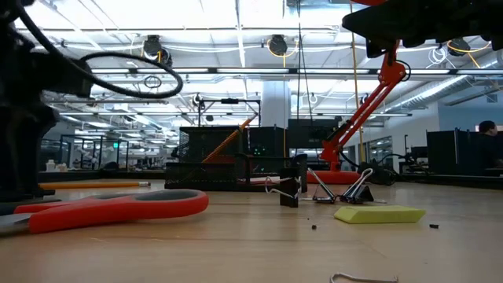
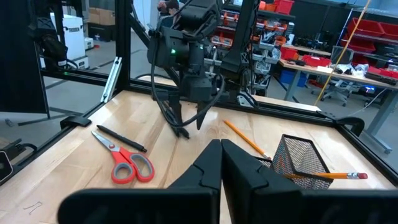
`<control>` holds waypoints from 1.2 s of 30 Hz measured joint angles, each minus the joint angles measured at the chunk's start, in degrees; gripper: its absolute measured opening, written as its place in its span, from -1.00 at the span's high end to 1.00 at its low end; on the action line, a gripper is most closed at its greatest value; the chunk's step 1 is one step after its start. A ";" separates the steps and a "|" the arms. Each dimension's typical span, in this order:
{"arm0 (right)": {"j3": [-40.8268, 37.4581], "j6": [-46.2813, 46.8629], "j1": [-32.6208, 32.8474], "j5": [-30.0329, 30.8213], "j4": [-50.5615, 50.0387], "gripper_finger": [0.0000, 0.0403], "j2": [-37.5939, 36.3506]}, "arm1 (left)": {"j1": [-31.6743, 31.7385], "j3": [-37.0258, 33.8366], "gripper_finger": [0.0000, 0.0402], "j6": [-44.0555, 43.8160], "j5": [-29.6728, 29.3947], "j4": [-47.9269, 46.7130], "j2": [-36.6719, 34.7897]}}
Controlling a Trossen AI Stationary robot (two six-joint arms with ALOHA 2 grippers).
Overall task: Pick and place office supplies into organizer
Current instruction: Put the black pen into the black desk organizer
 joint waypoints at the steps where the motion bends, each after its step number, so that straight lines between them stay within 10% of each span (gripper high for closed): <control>1: 0.00 0.01 0.00 0.00 -0.01 1.00 -0.01 | 0.00 -0.44 -0.08 -0.04 0.08 0.43 0.16; 26: 0.04 0.21 -0.02 -0.01 0.05 0.99 0.00 | 0.09 -0.19 -0.05 -8.17 1.18 0.79 4.81; 36: 0.04 0.84 -0.02 -0.19 0.04 0.98 0.00 | 0.09 -0.29 0.61 -5.38 1.85 3.00 4.90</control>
